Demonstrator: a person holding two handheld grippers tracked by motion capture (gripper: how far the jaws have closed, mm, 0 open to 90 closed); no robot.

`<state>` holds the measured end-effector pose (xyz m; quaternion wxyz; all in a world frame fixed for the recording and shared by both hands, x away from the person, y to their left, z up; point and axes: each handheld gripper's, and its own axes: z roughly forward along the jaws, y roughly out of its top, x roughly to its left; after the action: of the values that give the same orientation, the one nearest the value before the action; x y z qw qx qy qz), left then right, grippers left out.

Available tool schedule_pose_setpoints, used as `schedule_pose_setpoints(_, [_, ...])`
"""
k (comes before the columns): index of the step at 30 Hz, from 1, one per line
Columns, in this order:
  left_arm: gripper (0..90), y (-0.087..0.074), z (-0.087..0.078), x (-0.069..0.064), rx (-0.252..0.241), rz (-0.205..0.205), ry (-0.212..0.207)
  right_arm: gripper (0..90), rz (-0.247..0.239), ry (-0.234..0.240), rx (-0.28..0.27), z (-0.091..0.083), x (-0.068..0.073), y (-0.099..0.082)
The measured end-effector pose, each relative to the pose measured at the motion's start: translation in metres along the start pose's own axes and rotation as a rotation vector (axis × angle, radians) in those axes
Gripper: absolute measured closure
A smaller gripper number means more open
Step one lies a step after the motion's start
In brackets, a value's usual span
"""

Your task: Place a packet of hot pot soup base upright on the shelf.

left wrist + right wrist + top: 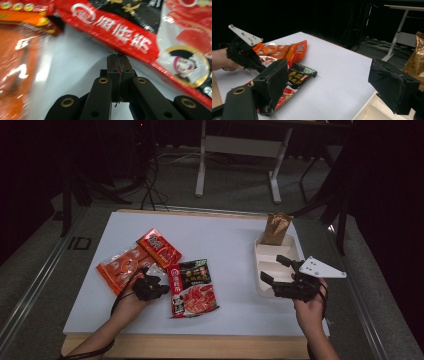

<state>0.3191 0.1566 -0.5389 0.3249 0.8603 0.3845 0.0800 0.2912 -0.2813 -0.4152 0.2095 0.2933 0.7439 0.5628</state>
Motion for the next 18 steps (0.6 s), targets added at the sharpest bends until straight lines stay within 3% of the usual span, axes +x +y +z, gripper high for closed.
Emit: schedule_pose_setpoints(18, [89.7,0.015,0.010,-0.016,0.033,0.037,-0.065,15.2,0.009,-0.004,0.032,0.005,0.001,-0.005])
